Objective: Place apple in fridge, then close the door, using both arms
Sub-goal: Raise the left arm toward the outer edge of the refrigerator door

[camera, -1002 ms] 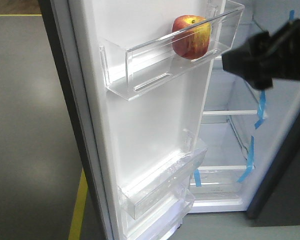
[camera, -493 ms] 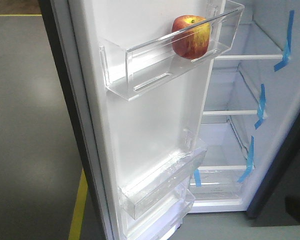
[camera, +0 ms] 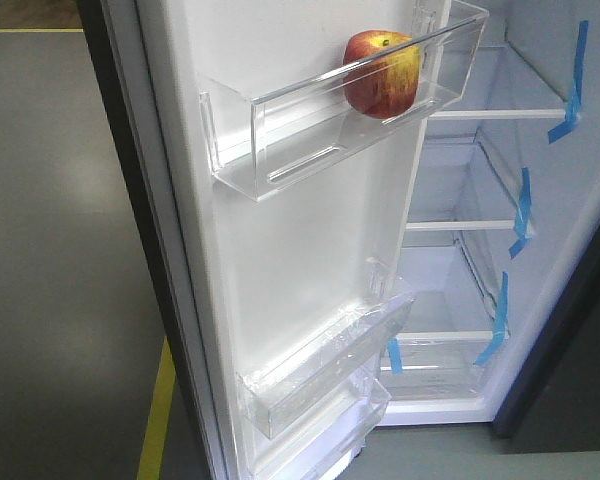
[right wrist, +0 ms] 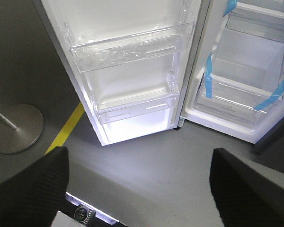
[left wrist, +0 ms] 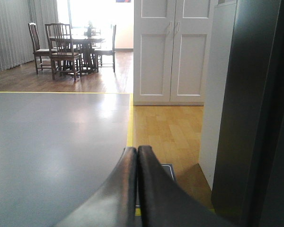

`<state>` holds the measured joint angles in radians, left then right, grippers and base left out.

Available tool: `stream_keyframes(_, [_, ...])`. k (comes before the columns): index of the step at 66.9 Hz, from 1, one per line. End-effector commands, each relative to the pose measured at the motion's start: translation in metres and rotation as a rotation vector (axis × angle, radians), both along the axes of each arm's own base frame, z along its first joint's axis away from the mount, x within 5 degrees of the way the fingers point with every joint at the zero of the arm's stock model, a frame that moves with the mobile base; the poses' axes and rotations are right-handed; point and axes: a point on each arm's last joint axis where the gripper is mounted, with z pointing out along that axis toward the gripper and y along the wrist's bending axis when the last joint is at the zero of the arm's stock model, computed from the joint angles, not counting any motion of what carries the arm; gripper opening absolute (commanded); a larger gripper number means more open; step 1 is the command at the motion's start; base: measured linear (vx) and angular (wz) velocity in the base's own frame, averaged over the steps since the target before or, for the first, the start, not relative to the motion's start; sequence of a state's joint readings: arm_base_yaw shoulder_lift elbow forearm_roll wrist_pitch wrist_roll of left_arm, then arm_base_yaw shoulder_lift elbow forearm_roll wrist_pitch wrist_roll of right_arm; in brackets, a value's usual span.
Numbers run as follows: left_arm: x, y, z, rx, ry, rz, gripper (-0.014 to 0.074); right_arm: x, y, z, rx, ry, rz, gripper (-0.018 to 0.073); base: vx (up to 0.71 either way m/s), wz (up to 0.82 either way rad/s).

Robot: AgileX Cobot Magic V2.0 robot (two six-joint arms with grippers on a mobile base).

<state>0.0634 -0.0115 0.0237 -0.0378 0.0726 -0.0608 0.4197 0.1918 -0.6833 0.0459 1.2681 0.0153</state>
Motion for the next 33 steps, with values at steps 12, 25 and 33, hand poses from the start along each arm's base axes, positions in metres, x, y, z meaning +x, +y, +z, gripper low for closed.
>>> stream_keyframes(12, [-0.0026,0.0004,0.0152,-0.001,-0.122,0.007,-0.0006,-0.0119,-0.0097,0.0039,-0.001,-0.073,-0.032,0.058,0.0,0.0])
stream_keyframes(25, [-0.0026,0.0004,0.0154,-0.018,-0.126,0.006,-0.0006,-0.0123,-0.0098,0.004,0.001,-0.076,-0.032,0.058,0.0,0.0])
stream_keyframes(33, [-0.0033,0.0006,0.02,-0.014,-0.176,0.008,-0.0006,-0.0123,-0.0099,0.004,0.001,-0.076,-0.032,0.058,0.0,0.0])
